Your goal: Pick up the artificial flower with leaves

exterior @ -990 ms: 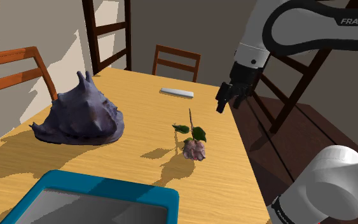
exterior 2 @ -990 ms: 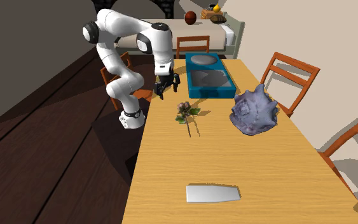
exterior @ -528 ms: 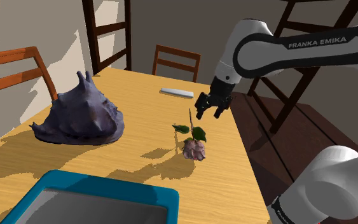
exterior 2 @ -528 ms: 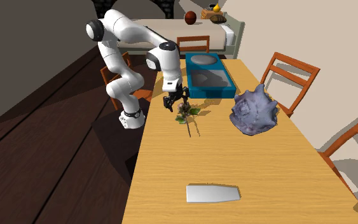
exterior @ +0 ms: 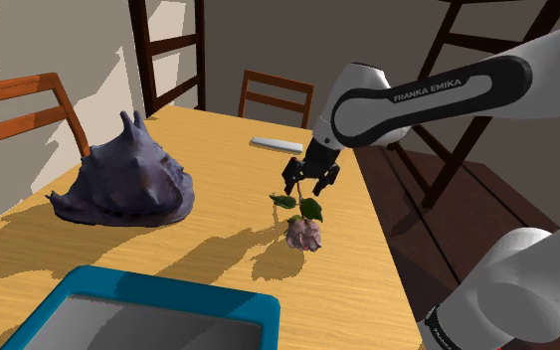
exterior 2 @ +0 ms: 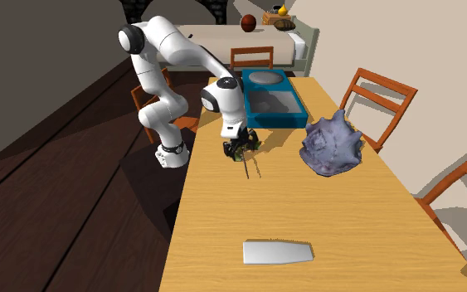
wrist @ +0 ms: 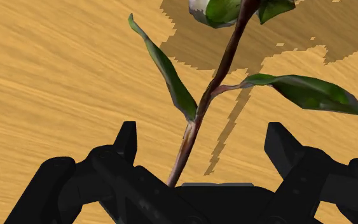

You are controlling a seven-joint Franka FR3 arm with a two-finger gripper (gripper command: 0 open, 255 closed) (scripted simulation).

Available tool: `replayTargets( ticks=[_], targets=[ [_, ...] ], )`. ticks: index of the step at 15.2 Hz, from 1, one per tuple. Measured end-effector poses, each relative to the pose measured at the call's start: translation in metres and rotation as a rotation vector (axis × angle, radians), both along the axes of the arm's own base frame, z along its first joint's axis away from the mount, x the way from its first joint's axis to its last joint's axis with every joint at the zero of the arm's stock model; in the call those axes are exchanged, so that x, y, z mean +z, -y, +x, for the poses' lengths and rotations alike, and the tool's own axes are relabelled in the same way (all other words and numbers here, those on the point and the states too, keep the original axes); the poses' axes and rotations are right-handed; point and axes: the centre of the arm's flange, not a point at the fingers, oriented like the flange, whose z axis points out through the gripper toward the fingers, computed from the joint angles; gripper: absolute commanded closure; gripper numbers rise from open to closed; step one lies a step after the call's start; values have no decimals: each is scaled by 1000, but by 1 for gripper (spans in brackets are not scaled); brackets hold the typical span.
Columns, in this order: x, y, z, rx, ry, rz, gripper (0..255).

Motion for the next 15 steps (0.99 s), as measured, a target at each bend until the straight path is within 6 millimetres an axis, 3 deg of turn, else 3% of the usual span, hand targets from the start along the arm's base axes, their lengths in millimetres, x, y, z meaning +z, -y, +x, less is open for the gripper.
replayTargets(
  ticks=[5, 6, 15],
  targets=[
    [-22, -1, 1, -2, 1, 1, 0],
    [-23, -1, 1, -2, 1, 1, 255],
    [-24, -1, 1, -2, 2, 1, 255]
  ],
)
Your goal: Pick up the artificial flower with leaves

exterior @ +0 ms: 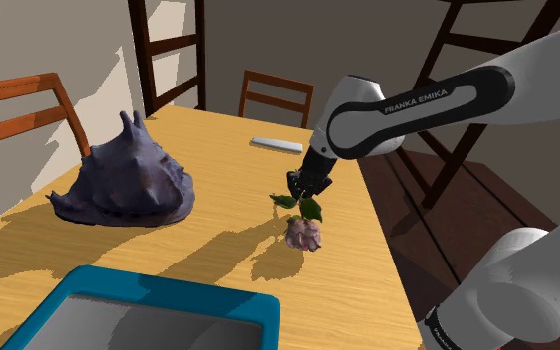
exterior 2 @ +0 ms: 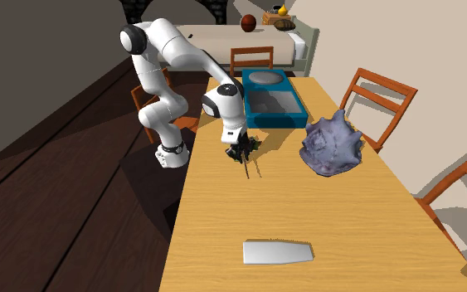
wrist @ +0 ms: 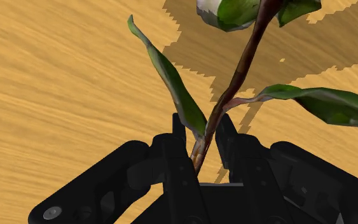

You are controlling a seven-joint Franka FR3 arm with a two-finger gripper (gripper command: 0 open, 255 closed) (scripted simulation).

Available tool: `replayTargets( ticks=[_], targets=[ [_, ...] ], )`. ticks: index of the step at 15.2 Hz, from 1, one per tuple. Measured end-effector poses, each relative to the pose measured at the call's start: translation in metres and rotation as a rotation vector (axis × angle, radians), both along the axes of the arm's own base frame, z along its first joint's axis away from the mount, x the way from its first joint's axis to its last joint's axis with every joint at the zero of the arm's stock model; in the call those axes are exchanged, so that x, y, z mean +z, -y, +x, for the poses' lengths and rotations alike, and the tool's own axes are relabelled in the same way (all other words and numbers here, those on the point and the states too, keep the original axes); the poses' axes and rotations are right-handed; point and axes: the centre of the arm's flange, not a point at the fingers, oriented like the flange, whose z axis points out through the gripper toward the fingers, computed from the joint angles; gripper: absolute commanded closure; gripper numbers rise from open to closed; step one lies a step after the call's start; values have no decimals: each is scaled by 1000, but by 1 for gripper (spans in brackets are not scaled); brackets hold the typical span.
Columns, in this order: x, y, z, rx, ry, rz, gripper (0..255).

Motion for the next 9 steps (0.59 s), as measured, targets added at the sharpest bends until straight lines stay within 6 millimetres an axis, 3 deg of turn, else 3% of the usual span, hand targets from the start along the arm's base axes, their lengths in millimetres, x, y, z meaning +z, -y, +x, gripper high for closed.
replayTargets(
  ticks=[9],
  targets=[
    [36, -1, 1, 1, -1, 0, 255]
  ],
)
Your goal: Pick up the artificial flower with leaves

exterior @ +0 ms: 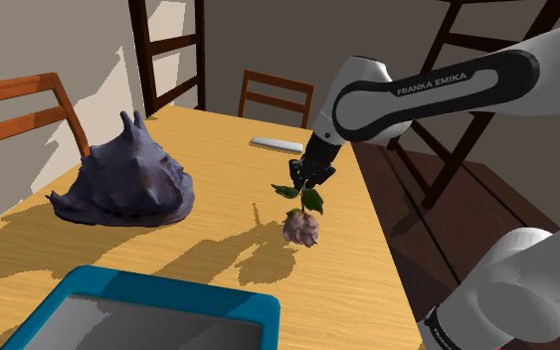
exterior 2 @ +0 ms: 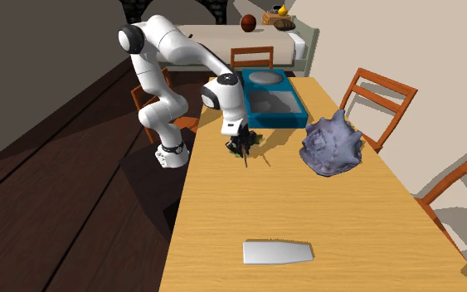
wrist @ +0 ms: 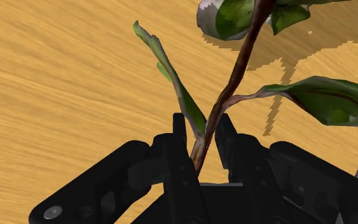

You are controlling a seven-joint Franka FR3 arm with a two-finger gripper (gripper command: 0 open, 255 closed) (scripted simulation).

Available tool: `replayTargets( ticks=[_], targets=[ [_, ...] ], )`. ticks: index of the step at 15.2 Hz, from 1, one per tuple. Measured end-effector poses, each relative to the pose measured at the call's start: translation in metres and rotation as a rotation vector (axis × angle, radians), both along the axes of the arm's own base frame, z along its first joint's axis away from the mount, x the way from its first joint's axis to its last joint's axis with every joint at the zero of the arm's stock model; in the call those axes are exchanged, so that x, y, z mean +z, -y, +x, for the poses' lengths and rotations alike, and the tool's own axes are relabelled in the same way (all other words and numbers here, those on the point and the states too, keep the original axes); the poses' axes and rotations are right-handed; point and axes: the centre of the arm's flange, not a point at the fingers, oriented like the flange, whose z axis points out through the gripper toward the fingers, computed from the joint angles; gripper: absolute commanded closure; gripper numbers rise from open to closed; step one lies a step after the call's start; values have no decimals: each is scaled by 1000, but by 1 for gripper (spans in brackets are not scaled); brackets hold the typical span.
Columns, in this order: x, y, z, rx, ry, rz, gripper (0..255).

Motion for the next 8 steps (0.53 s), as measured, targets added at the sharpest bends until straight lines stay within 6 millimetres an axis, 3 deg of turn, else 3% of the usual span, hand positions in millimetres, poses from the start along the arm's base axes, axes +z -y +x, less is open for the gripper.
replayTargets(
  ticks=[8],
  targets=[
    [40, 1, -2, 0, 0, 0, 255]
  ],
)
